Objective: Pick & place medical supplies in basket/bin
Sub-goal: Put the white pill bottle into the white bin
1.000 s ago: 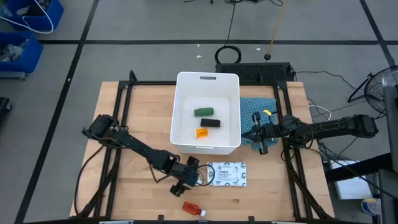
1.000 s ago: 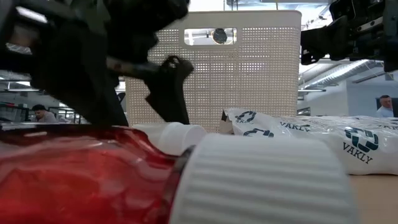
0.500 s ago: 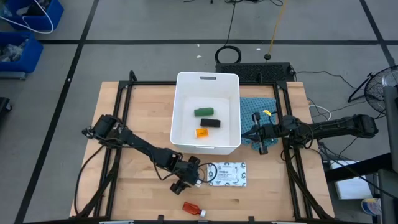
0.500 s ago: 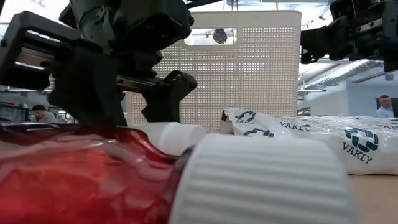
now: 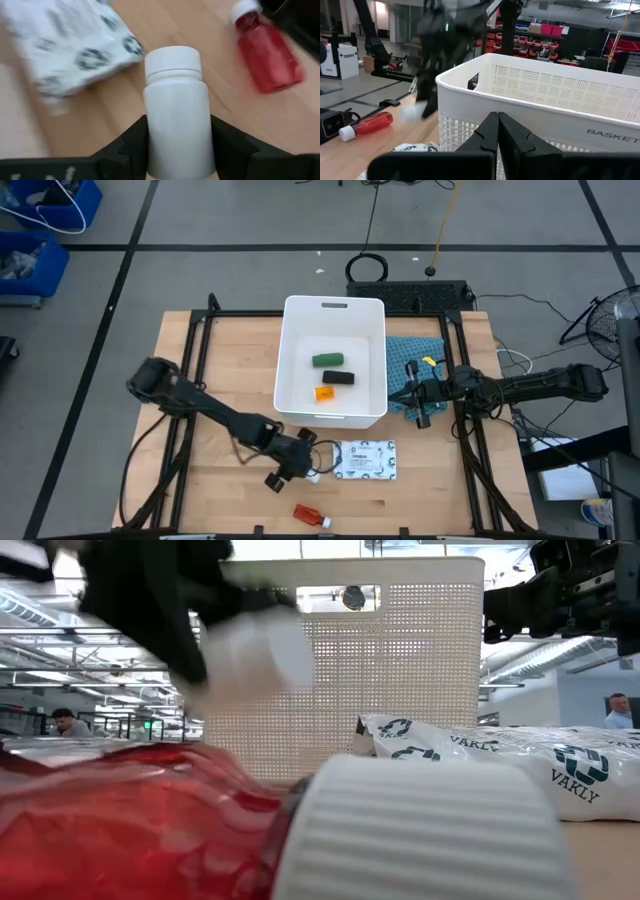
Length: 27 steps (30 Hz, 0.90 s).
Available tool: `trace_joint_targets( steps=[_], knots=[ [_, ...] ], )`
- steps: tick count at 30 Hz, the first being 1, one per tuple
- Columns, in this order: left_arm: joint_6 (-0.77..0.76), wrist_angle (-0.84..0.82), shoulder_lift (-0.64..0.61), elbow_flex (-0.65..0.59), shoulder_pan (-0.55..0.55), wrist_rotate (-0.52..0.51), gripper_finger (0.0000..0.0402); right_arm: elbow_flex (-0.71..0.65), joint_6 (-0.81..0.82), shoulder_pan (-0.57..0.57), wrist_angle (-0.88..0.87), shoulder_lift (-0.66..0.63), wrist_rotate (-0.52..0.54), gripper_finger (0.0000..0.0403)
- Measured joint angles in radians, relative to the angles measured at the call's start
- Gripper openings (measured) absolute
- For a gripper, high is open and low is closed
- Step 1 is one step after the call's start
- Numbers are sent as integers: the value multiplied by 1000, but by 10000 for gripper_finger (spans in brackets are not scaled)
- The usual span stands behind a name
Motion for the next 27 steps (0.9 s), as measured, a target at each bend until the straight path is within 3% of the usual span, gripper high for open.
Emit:
trace_joint_targets(
  steps=[5, 10, 14, 20, 27],
  knots=[
    [21, -119, -208, 0, -68, -183, 190, 0, 0, 0, -7, 0, -2, 0],
    [24, -210, -429, -8, -108, -371, 172, 0, 3, 0, -7, 0, -2, 0],
    [42, -206, -638, -94, -106, -489, 170, 0, 3, 0, -7, 0, -2, 0],
    [74, 48, -993, -399, -39, -608, 185, 0, -2, 0, -7, 0, -3, 0],
    [100, 418, -1256, -752, 88, -615, 171, 0, -9, 0, -7, 0, -3, 0]
  ],
)
